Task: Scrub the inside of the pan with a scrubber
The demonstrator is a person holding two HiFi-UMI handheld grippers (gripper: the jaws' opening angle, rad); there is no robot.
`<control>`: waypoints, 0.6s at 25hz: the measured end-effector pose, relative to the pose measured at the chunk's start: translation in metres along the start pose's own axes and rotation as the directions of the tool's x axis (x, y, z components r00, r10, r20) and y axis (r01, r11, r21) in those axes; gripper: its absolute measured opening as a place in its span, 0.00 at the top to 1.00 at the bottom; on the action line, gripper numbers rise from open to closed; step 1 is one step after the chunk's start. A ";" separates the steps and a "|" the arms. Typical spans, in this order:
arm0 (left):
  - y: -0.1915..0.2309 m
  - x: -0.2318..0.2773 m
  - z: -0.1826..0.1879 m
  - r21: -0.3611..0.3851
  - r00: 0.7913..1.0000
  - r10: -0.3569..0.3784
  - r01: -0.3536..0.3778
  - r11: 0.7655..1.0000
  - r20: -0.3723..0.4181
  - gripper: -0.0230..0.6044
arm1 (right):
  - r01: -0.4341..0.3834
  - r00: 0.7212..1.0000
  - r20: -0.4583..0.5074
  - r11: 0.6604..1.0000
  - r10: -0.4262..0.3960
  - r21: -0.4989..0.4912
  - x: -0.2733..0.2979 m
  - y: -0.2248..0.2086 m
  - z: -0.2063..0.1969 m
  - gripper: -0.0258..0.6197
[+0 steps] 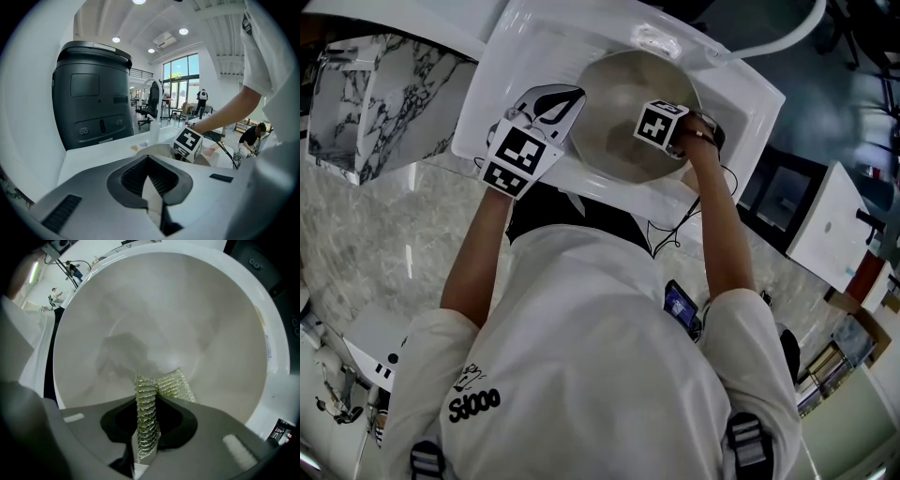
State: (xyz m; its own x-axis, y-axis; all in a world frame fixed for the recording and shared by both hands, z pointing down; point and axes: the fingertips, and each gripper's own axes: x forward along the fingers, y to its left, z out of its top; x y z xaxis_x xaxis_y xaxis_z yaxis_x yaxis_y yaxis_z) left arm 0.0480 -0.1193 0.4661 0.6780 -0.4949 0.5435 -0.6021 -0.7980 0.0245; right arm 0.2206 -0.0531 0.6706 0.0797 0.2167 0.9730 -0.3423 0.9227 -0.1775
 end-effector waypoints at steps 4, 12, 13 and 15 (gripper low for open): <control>-0.001 -0.004 -0.002 0.009 1.000 -0.024 0.024 1.000 0.003 0.96 | -0.045 0.999 0.011 0.998 0.045 0.035 0.002 0.012 0.001 0.84; 0.001 -0.012 -0.004 0.048 0.994 -0.113 0.112 0.993 0.006 0.96 | -0.124 0.992 0.027 0.980 0.122 0.157 0.003 0.039 0.003 0.83; 0.001 -0.013 -0.004 0.054 0.992 -0.125 0.124 0.991 0.006 0.96 | -0.146 0.989 0.032 0.974 0.142 0.172 0.003 0.044 0.004 0.83; 0.003 -0.016 -0.002 0.067 0.989 -0.151 0.150 0.986 0.005 0.96 | -0.189 0.982 0.031 0.962 0.187 0.199 0.003 0.056 0.004 0.83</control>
State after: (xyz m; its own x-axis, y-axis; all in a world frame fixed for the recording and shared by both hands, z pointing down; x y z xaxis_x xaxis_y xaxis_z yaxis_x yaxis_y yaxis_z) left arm 0.0347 -0.1132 0.4591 0.7631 -0.3704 0.5297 -0.4636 -0.8847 0.0493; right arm 0.1978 -0.0022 0.6640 -0.0147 0.3753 0.9268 -0.5301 0.7830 -0.3255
